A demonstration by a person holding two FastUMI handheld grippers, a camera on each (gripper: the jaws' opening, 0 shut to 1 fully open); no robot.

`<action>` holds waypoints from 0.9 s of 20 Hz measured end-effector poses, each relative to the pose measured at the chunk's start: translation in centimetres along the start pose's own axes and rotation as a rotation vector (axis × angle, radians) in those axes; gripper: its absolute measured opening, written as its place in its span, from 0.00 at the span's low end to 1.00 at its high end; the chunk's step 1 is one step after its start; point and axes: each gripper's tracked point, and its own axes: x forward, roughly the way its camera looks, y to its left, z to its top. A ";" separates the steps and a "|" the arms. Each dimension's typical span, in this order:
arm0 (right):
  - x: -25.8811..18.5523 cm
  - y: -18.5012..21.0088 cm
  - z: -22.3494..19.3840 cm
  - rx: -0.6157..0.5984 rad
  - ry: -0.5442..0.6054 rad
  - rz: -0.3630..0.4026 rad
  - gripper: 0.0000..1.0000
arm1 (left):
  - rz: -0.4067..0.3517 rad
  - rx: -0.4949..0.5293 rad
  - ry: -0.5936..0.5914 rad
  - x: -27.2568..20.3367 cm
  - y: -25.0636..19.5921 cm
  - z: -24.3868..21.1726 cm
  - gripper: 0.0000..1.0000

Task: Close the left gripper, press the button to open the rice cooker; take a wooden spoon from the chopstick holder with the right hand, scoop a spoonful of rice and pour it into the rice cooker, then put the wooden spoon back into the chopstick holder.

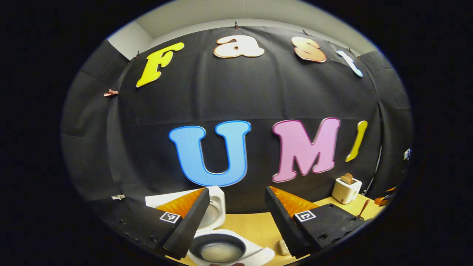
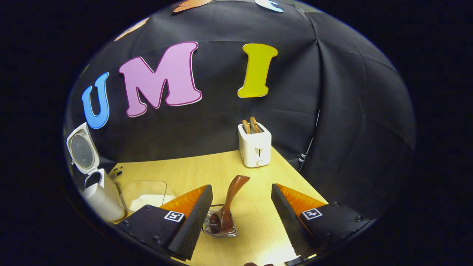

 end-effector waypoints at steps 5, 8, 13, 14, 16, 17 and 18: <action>-2.2 -0.6 2.2 0.022 -0.038 -0.027 0.99 | 0.086 -0.014 0.074 6.5 6.3 -0.8 0.97; -3.7 -1.5 3.4 0.018 -0.061 -0.064 0.99 | 0.134 -0.033 0.126 10.4 9.8 -2.0 0.96; -6.3 -3.0 4.4 0.031 -0.085 -0.127 0.99 | 0.191 -0.124 0.249 16.1 15.0 -5.6 0.96; -6.7 -3.2 4.4 0.033 -0.084 -0.134 0.99 | 0.202 -0.150 0.281 16.7 16.0 -6.6 0.96; -7.1 -3.8 4.2 0.024 -0.082 -0.147 0.99 | 0.228 -0.194 0.333 17.3 16.8 -8.2 0.98; -7.2 -4.0 4.1 0.018 -0.078 -0.153 0.98 | 0.226 -0.220 0.353 17.3 16.7 -8.7 0.98; -7.1 -4.1 3.9 0.015 -0.073 -0.155 0.98 | 0.224 -0.241 0.375 17.4 16.7 -9.3 0.95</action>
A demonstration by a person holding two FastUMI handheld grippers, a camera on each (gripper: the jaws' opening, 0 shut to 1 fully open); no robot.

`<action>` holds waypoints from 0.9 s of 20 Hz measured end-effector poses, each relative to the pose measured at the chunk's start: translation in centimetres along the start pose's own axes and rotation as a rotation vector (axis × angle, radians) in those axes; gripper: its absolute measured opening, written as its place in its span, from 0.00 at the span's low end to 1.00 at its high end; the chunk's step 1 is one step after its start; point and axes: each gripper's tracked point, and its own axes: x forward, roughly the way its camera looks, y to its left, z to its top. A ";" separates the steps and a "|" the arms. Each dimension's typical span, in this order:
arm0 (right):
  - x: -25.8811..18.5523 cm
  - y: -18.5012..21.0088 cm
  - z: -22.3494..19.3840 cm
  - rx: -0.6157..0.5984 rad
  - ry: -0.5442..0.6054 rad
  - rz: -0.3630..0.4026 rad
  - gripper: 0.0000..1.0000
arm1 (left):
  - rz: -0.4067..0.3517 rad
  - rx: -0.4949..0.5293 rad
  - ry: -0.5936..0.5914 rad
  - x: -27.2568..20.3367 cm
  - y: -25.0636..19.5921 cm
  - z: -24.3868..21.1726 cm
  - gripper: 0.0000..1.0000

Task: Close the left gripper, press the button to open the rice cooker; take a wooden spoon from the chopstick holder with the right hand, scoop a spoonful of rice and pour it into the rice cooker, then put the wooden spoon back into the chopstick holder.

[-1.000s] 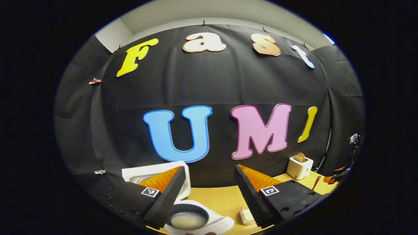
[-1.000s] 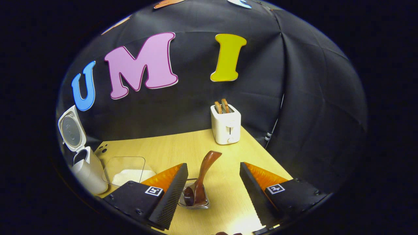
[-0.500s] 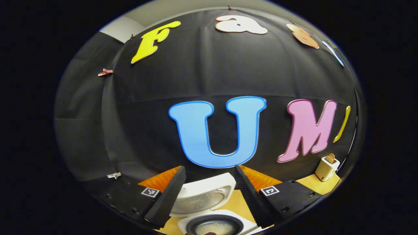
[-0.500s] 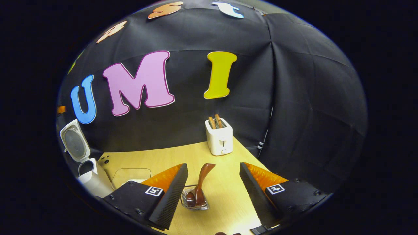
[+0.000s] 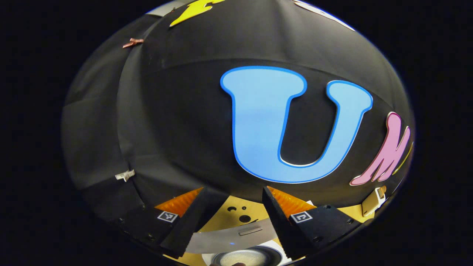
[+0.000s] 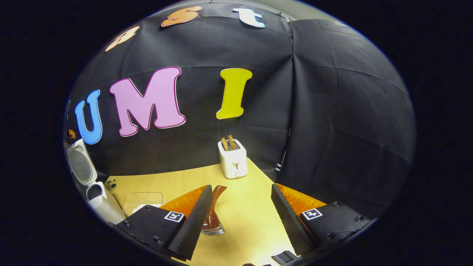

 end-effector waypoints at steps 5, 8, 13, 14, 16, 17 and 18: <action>1.3 0.8 -0.6 -0.011 0.016 0.035 0.98 | 0.022 -0.006 0.099 -0.5 -0.8 -2.3 0.95; 2.4 1.8 -0.8 -0.027 0.022 0.080 0.98 | 0.042 -0.025 0.106 -2.2 -1.1 -2.9 0.97; 4.8 3.0 -1.7 -0.034 0.052 0.154 0.99 | 0.048 -0.027 0.130 -6.1 -2.8 -5.2 0.98; 5.2 3.2 -1.8 -0.032 0.056 0.171 0.98 | 0.047 -0.033 0.139 -7.0 -3.3 -6.2 0.97; 6.0 3.4 -1.8 -0.045 0.056 0.201 0.99 | 0.050 -0.041 0.152 -8.8 -4.0 -8.0 0.97; 6.2 3.5 -1.9 -0.059 0.059 0.217 0.99 | 0.056 -0.046 0.159 -9.8 -4.5 -9.2 0.97; 6.5 3.4 -2.2 -0.075 0.066 0.232 0.99 | 0.063 -0.047 0.165 -10.7 -4.9 -10.5 0.98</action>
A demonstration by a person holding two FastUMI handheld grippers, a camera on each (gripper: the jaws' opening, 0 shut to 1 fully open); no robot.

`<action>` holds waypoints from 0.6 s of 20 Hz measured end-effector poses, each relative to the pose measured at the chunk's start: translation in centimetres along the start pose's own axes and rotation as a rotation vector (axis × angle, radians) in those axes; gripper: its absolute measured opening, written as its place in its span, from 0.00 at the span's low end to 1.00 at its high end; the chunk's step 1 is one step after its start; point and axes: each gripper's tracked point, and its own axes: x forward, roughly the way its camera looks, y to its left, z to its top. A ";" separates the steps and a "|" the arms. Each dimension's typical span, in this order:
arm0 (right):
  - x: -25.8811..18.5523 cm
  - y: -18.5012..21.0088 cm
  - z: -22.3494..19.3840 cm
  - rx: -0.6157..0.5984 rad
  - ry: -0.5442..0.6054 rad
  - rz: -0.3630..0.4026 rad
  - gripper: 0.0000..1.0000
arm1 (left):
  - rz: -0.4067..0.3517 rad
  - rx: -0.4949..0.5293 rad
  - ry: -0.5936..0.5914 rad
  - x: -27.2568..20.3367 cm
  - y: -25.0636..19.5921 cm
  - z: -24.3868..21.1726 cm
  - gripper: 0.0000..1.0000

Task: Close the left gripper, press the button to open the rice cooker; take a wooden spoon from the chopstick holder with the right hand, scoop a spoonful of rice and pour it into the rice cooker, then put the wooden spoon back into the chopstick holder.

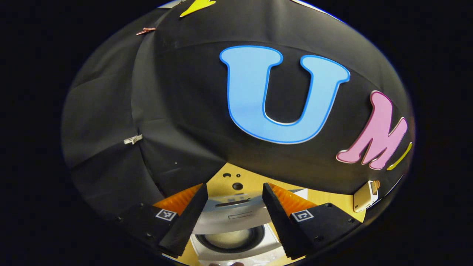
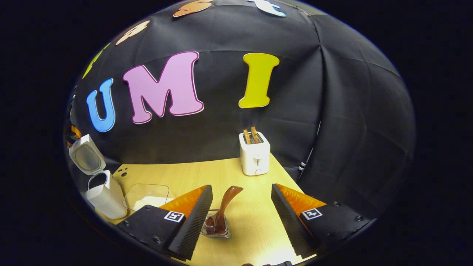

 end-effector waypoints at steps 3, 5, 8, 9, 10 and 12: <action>0.9 0.1 -0.6 -0.017 0.026 0.045 0.98 | 0.007 0.005 0.043 -1.2 -1.2 -5.3 0.97; 1.5 0.4 -0.9 -0.020 0.040 0.076 0.98 | 0.006 0.012 0.061 -1.4 -1.8 -8.8 0.97; 1.9 1.0 -1.6 -0.036 0.057 0.120 0.98 | 0.004 0.062 0.073 -1.3 -1.9 -13.1 0.98; 1.9 1.3 -2.2 -0.043 0.068 0.136 0.98 | 0.011 0.062 0.091 -1.2 -2.1 -14.4 0.98; 1.7 1.7 -2.8 -0.050 0.082 0.153 0.98 | 0.020 0.063 0.107 -0.9 -2.1 -15.6 0.98; 1.4 2.5 -4.0 -0.070 0.108 0.181 0.98 | 0.042 0.079 0.126 -0.3 -2.0 -17.5 0.98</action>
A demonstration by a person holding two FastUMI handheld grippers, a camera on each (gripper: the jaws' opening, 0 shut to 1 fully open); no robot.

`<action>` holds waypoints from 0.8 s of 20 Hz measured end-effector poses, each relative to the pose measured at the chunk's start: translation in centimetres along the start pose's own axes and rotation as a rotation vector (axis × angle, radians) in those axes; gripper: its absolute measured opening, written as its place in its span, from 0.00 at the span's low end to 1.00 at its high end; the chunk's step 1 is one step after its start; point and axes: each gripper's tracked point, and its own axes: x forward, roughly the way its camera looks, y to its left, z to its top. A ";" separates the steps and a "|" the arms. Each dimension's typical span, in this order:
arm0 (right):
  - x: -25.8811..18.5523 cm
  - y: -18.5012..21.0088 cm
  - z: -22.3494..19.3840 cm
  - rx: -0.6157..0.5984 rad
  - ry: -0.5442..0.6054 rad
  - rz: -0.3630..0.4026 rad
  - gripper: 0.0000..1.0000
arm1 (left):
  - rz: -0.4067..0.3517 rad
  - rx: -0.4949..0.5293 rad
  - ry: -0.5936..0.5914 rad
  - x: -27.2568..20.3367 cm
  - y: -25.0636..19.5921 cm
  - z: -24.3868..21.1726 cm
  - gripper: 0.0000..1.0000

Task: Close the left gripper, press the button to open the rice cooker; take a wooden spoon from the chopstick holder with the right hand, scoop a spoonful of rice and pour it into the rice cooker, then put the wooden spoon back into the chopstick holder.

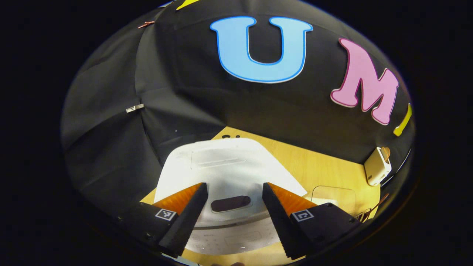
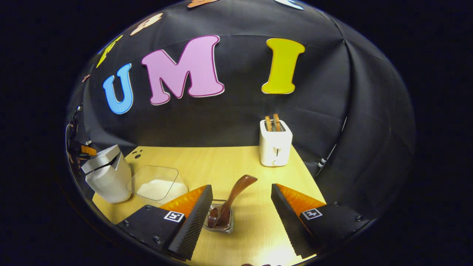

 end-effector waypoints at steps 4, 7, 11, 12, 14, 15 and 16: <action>-0.6 1.8 -1.5 -0.038 0.031 0.047 0.99 | 0.026 0.037 0.004 1.5 0.0 -2.1 0.98; -1.0 3.1 -1.8 -0.059 0.035 0.069 0.99 | 0.019 0.051 -0.001 1.8 -0.1 -2.5 1.00; -1.5 5.0 -1.8 -0.031 0.033 0.072 0.99 | 0.010 0.046 -0.019 1.7 -0.3 -1.8 1.00; -1.6 5.5 -1.4 -0.026 0.019 0.068 0.99 | -0.003 0.049 -0.031 1.6 -0.4 -1.7 1.00; -1.9 6.0 -0.7 -0.031 0.002 0.048 0.99 | -0.034 0.051 -0.051 1.1 -0.6 -1.2 0.98; -2.4 6.5 -0.4 -0.027 -0.003 0.043 0.99 | -0.035 0.055 -0.050 0.7 -0.2 -1.1 0.97; -2.8 7.0 0.2 -0.022 -0.017 0.041 0.99 | -0.035 0.055 -0.063 0.2 0.6 -0.7 0.96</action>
